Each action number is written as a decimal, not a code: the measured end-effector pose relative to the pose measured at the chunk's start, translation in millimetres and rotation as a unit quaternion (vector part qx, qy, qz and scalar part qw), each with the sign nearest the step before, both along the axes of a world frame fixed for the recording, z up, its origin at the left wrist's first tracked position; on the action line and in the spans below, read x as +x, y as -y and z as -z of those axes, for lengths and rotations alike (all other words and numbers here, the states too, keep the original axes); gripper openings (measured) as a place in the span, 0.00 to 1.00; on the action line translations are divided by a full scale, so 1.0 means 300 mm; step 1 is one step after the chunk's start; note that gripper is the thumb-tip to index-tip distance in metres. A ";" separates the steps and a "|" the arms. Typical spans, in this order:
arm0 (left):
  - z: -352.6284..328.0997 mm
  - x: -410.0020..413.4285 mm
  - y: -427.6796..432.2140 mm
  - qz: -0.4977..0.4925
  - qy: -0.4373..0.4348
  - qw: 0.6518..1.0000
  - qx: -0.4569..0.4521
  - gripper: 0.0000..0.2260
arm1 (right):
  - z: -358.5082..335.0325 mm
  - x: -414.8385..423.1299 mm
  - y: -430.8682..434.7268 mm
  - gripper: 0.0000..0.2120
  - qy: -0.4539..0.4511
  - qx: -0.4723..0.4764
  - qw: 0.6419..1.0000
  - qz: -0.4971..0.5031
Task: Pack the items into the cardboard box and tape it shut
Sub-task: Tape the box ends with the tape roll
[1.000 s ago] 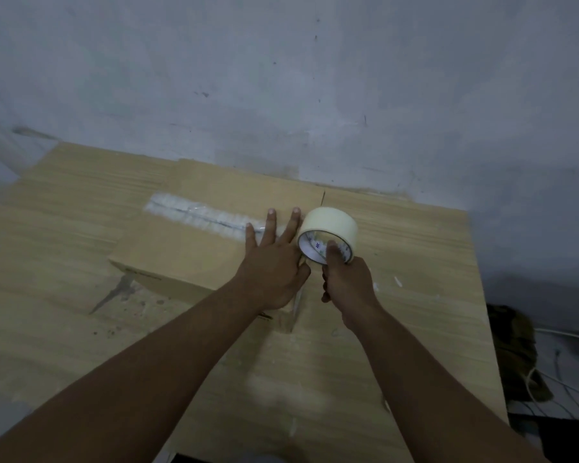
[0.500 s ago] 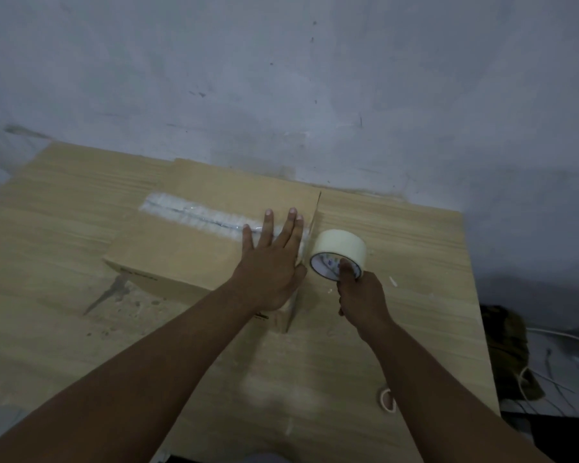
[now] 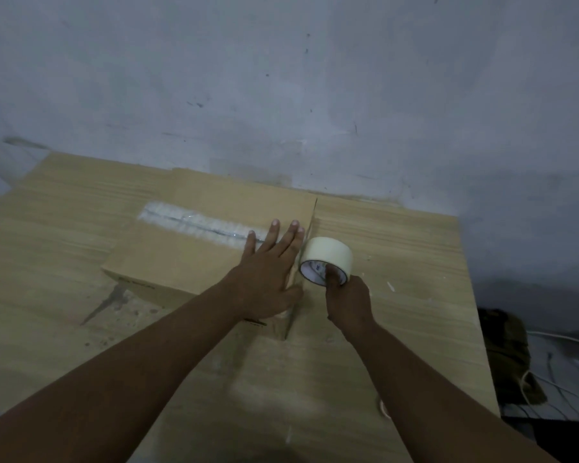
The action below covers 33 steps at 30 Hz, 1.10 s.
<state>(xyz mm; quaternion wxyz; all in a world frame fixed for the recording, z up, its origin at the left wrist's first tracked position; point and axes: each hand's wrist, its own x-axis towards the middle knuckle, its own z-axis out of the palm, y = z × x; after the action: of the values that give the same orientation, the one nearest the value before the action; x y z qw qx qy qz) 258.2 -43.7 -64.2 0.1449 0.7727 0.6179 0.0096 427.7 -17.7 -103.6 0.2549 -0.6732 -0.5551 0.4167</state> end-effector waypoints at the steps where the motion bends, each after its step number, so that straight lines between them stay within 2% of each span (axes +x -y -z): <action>1: -0.001 -0.001 0.001 0.001 -0.006 1.000 0.007 0.40 | -0.001 0.003 -0.001 0.22 0.003 -0.010 1.000 -0.001; 3: -0.006 0.000 0.003 0.001 -0.012 1.000 0.018 0.38 | -0.010 0.019 0.002 0.22 0.015 -0.011 1.000 -0.017; 6: -0.017 -0.002 0.001 0.002 -0.007 1.000 0.026 0.37 | -0.001 0.049 -0.010 0.16 0.027 0.018 0.999 -0.025; 9: -0.019 -0.006 -0.002 0.007 -0.002 1.000 0.025 0.36 | -0.002 0.034 -0.020 0.21 0.020 0.038 0.999 0.012; 11: -0.019 -0.004 -0.001 0.009 -0.001 1.000 0.017 0.37 | -0.014 0.010 -0.005 0.20 -0.055 0.011 0.997 0.057; 12: -0.019 -0.002 0.000 0.008 -0.001 1.000 0.017 0.37 | -0.020 -0.003 0.008 0.16 -0.134 -0.018 0.987 0.085; 14: -0.015 0.003 0.008 0.011 0.002 0.999 0.034 0.34 | -0.019 -0.025 0.035 0.11 -0.271 -0.070 0.951 0.135; 18: -0.002 0.012 0.022 0.074 0.040 0.986 0.143 0.28 | 0.053 -0.069 0.038 0.11 -0.353 -0.106 0.905 0.213; 21: -0.007 -0.020 -0.015 0.136 0.064 0.975 0.165 0.25 | 0.112 -0.104 0.037 0.11 -0.325 -0.113 0.906 0.247; 24: -0.020 -0.078 -0.095 0.215 0.075 0.962 0.148 0.20 | 0.144 -0.108 0.045 0.16 -0.290 -0.063 0.931 0.214; 27: -0.020 -0.102 -0.152 0.286 0.101 0.941 0.149 0.13 | 0.152 -0.089 0.035 0.21 -0.200 -0.012 0.964 0.174; 29: -0.017 -0.096 -0.167 0.310 0.129 0.930 0.147 0.10 | 0.164 -0.086 0.036 0.23 -0.147 0.008 0.976 0.161; 33: -0.021 -0.092 -0.187 0.319 0.154 0.926 0.128 0.08 | 0.181 -0.091 0.043 0.24 -0.129 0.025 0.976 0.173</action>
<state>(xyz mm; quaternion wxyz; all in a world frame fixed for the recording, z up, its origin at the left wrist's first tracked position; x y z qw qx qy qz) 230.5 12.3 -57.9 0.1337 0.9299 0.3027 0.1609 400.3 -30.7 -158.0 0.4092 -0.6930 -0.4031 0.4356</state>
